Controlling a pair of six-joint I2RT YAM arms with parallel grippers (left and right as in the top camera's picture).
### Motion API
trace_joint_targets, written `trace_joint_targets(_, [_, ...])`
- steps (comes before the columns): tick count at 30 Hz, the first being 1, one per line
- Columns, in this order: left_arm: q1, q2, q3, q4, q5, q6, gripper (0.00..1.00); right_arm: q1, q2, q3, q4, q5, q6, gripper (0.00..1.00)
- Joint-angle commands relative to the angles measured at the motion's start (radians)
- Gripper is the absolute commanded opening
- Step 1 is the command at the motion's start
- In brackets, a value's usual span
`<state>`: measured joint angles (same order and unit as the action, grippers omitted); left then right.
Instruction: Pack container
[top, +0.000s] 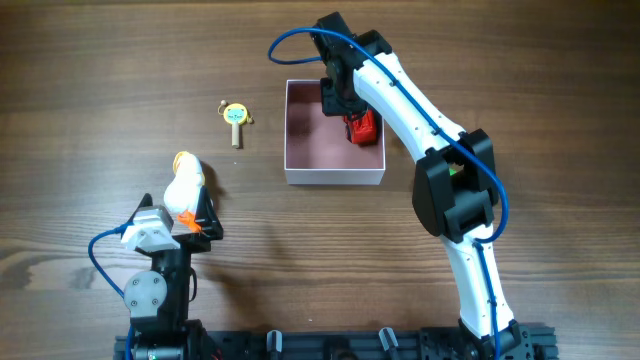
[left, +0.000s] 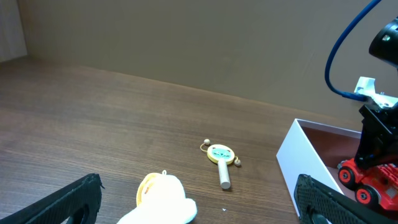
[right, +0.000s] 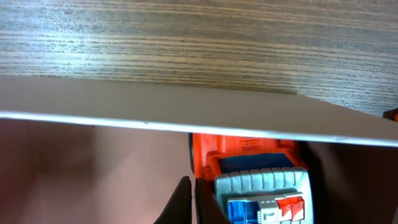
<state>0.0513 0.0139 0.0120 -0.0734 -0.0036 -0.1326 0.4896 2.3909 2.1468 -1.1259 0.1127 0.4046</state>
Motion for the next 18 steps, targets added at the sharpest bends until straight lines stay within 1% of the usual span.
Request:
trace_joint_targets(1, [-0.008,-0.006,-0.006,0.003,-0.013,0.02,1.0,0.001,0.023,-0.002,0.007,0.023,0.025,0.04])
trace_joint_targets(7, [-0.008,-0.006,-0.006,0.003,-0.013,0.02,1.0,0.001,0.023,-0.002,0.015,0.049,0.078,0.04])
trace_joint_targets(14, [-0.008,-0.006,-0.006,0.003,-0.013,0.02,1.0,0.0,0.023,-0.002,0.006,0.054,0.104,0.04])
trace_joint_targets(18, [-0.008,-0.006,-0.006,0.003,-0.013,0.02,1.0,0.0,0.023,-0.002,-0.015,0.053,0.172,0.04])
